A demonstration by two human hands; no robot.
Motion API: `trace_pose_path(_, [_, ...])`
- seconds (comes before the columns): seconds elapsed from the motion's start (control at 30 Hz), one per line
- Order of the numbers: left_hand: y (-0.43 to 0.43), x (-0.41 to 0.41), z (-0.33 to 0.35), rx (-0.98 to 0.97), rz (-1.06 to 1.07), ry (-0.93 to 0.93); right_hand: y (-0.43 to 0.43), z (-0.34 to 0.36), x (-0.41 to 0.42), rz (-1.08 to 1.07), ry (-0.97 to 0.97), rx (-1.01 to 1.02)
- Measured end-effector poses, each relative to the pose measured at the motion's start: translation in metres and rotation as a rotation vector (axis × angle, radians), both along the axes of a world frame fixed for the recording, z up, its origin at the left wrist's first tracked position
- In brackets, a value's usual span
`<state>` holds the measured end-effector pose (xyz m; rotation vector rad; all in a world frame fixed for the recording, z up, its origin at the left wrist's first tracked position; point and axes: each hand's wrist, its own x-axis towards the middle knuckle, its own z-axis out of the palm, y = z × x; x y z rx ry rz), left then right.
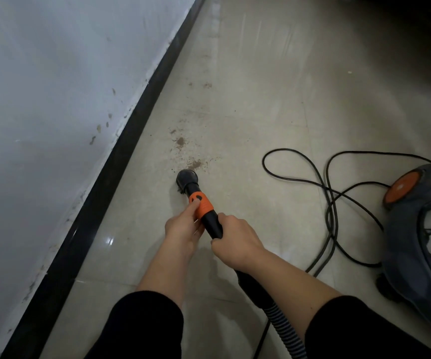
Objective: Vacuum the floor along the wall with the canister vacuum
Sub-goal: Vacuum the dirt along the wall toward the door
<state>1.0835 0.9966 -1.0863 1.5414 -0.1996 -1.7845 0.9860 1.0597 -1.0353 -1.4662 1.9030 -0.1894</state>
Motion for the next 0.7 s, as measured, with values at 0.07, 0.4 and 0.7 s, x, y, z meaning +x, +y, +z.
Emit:
trace_pose_path(0.07, [-0.003,-0.002,0.001,0.006,-0.01,-0.011,0.0,0.0,0.0,0.005,0.018,-0.016])
trace_pose_path(0.4, [-0.008,-0.002,0.007,0.008,-0.027,-0.017,-0.001,-0.002,-0.006,0.023,-0.055,-0.004])
trace_pose_path(0.7, [-0.01,0.026,0.007,0.008,0.021,-0.029,-0.01,-0.004,0.012,0.104,-0.068,-0.014])
